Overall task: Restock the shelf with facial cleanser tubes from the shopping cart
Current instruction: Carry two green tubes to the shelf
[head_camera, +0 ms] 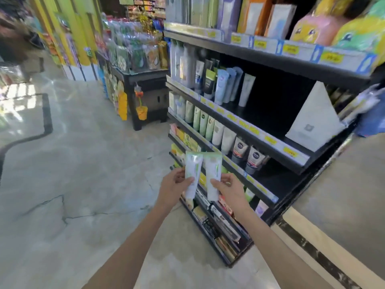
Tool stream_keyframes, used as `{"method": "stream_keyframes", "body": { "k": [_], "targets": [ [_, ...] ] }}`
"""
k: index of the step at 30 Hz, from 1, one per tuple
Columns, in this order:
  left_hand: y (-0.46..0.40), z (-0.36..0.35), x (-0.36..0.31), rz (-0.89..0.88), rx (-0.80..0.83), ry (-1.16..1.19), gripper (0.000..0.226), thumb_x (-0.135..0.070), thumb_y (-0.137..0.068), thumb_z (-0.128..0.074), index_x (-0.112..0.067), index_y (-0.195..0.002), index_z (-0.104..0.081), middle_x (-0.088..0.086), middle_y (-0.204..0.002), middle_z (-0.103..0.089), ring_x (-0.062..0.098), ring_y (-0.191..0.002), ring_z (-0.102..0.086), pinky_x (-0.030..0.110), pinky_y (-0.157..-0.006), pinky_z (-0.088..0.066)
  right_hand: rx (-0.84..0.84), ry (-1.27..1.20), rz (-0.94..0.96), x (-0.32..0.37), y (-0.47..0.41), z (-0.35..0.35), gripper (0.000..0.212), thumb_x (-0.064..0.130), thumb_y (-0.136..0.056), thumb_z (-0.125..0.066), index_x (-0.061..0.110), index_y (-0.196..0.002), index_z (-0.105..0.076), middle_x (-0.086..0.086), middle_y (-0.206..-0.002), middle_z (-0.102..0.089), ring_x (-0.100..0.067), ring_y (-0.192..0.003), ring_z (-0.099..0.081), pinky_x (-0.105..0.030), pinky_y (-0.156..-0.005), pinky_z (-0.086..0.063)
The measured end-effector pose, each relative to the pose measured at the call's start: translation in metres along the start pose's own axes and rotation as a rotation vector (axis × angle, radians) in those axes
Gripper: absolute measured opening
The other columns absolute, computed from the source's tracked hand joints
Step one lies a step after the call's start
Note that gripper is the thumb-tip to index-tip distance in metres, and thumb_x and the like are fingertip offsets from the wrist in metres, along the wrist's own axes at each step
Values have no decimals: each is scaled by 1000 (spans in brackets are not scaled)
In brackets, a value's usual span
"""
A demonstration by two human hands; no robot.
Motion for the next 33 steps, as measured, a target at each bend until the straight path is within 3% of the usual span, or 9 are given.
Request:
{"method": "stream_keyframes", "body": {
  "k": [4, 9, 12, 15, 18, 22, 26, 30, 33],
  "targets": [
    [-73, 15, -18, -21, 119, -24, 34, -22, -89, -79, -18, -121, -66, -5, -107, -73, 4, -88, -70, 16, -72, -54, -138, -25, 28, 35, -35, -18, 27, 28, -89, -79, 16, -109, -63, -1, -109, -68, -16, -99, -68, -27, -78, -55],
    [-143, 16, -41, -64, 283, -10, 35, -20, -90, -79, -17, -121, -65, -6, -107, -72, -7, -82, -68, 11, -68, -53, -306, -39, 59, 72, -71, -24, 34, 34, -88, -80, 18, -111, -62, -3, -112, -68, -18, -101, -68, -30, -83, -57],
    [-179, 12, -48, -90, 363, -3, 35, -30, -90, -79, -25, -122, -65, -7, -112, -72, 0, -93, -69, 23, -82, -57, -379, -37, 51, 89, -95, -21, 40, 39, -87, -80, 19, -116, -62, -2, -115, -67, -18, -103, -68, -36, -92, -58],
    [-217, 2, -58, -132, 415, -4, 46, -39, -89, -79, -24, -129, -63, -7, -117, -70, 7, -104, -68, 31, -92, -56, -441, -26, 86, 110, -121, -14, 32, 38, -87, -80, 23, -110, -64, -1, -112, -69, -19, -101, -69, -36, -88, -58],
    [-251, -12, -73, -184, 465, 9, 42, -33, -91, -77, -22, -129, -62, -10, -114, -70, 0, -98, -68, 19, -85, -55, -472, -23, 139, 132, -146, -7, 27, 36, -89, -79, 26, -107, -62, -1, -110, -68, -16, -99, -69, -25, -78, -55],
    [-293, -33, -89, -221, 523, 72, 35, -21, -93, -75, -17, -127, -64, -7, -110, -73, 3, -93, -72, 16, -77, -55, -550, -55, 197, 155, -188, 11, 36, 35, -88, -80, 20, -115, -63, 0, -113, -69, -12, -101, -69, -22, -80, -57],
    [-331, -50, -93, -238, 582, 88, 37, -20, -93, -75, -16, -128, -64, -2, -112, -73, 10, -97, -72, 22, -84, -57, -649, -13, 231, 178, -237, 29, 42, 32, -86, -82, 14, -119, -63, -3, -113, -68, -15, -103, -69, -24, -84, -59],
    [-363, -64, -100, -273, 631, 105, 38, -26, -92, -77, -20, -128, -65, -9, -114, -74, 7, -104, -69, 30, -92, -57, -727, 85, 229, 187, -278, 43, 36, 28, -85, -82, 17, -114, -63, 1, -110, -69, -13, -103, -68, -38, -91, -60],
    [-379, -73, -103, -275, 656, 118, 40, -25, -92, -77, -19, -129, -64, -9, -116, -74, 6, -103, -70, 32, -94, -57, -741, 215, 186, 182, -298, 44, 37, 29, -86, -81, 15, -114, -61, 3, -108, -67, -13, -101, -67, -32, -86, -58]
  ]
}}
Point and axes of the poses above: each hand's wrist, its own y-axis away from the middle knuckle, its own z-axis out of the back of the hand, x = y × z, the point moved 6 cm from there along -y, towards the middle knuckle
